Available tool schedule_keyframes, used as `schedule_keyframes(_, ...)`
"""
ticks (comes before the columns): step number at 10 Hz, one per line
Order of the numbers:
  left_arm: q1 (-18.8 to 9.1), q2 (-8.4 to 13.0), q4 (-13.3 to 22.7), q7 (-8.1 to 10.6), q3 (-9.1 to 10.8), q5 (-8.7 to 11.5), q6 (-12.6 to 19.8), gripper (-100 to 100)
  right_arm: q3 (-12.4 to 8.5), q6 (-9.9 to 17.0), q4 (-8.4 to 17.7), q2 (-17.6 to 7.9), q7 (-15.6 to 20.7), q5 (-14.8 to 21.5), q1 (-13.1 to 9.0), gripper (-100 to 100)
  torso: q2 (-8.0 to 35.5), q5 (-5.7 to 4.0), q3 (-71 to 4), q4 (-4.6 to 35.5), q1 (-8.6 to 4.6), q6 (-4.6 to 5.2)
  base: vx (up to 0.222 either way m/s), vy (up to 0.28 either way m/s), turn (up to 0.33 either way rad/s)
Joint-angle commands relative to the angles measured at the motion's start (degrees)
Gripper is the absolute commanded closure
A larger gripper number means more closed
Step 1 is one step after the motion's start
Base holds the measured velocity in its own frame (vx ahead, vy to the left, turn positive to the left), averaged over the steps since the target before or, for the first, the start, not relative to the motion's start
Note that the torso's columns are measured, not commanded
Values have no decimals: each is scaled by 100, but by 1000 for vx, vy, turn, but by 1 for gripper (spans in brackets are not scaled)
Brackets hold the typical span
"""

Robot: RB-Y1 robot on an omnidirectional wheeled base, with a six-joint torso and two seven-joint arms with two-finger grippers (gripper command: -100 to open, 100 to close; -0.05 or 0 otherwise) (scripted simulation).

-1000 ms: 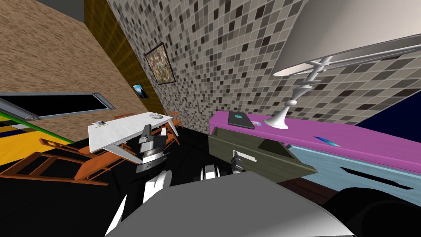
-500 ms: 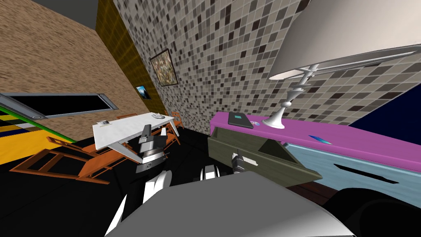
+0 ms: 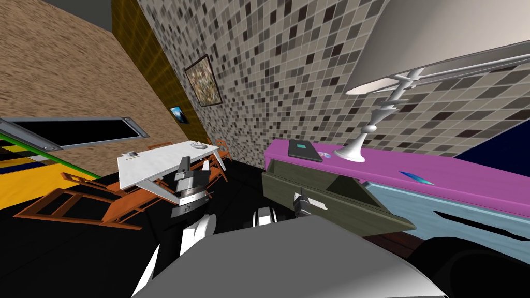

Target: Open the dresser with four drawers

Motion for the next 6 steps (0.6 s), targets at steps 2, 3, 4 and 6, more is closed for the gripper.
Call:
schedule_keyframes(2,0,0,0,0,0,0,0,0,33,30,-158,-28,130,-48,111,-100,19,20,-6,20,12,4,8,1,6)
schedule_keyframes(3,0,0,0,0,0,0,0,0,40,37,-147,-29,136,-64,127,0,9,9,1,2,10,1,6,0,0)
schedule_keyframes(4,0,0,0,0,0,0,0,0,47,43,-124,-27,127,-80,137,0,-12,-4,0,-13,1,-2,0,0,0)
schedule_keyframes(6,0,0,0,0,0,0,0,0,57,52,-96,-24,115,-103,154,0,-40,-20,-7,-30,-16,-3,0,0,0)
